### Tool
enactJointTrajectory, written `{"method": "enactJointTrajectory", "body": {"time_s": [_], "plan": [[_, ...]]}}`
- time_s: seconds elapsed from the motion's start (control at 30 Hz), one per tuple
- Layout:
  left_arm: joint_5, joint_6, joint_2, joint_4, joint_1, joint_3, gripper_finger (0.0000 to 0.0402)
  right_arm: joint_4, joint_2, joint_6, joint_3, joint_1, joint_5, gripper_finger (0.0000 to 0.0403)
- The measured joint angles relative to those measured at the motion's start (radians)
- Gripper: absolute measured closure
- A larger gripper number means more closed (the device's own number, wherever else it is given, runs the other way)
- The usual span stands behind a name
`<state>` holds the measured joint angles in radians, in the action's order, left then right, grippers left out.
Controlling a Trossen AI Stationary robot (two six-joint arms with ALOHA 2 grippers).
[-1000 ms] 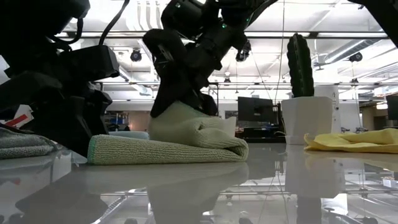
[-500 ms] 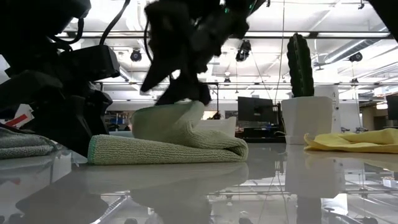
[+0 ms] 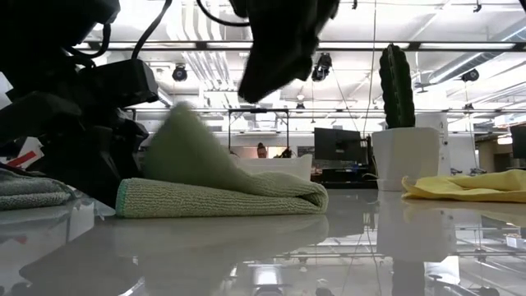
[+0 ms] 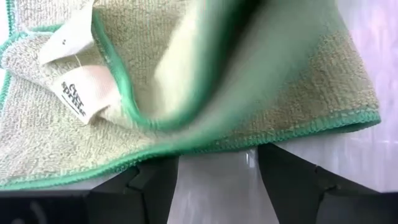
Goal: Fold microfiber towels
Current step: Fold the green cloth
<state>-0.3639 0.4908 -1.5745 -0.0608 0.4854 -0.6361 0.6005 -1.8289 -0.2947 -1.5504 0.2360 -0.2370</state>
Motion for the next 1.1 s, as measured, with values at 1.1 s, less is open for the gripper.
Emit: {"method": "enactJointTrajectory", "body": {"time_s": [1.1], "plan": [[-0.158, -0.100, 0.100, 0.063, -0.036, -0.036, 0.0196, -0.839, -0.039, 0.162, 0.410, 0.008, 0.088, 0.0351]]}}
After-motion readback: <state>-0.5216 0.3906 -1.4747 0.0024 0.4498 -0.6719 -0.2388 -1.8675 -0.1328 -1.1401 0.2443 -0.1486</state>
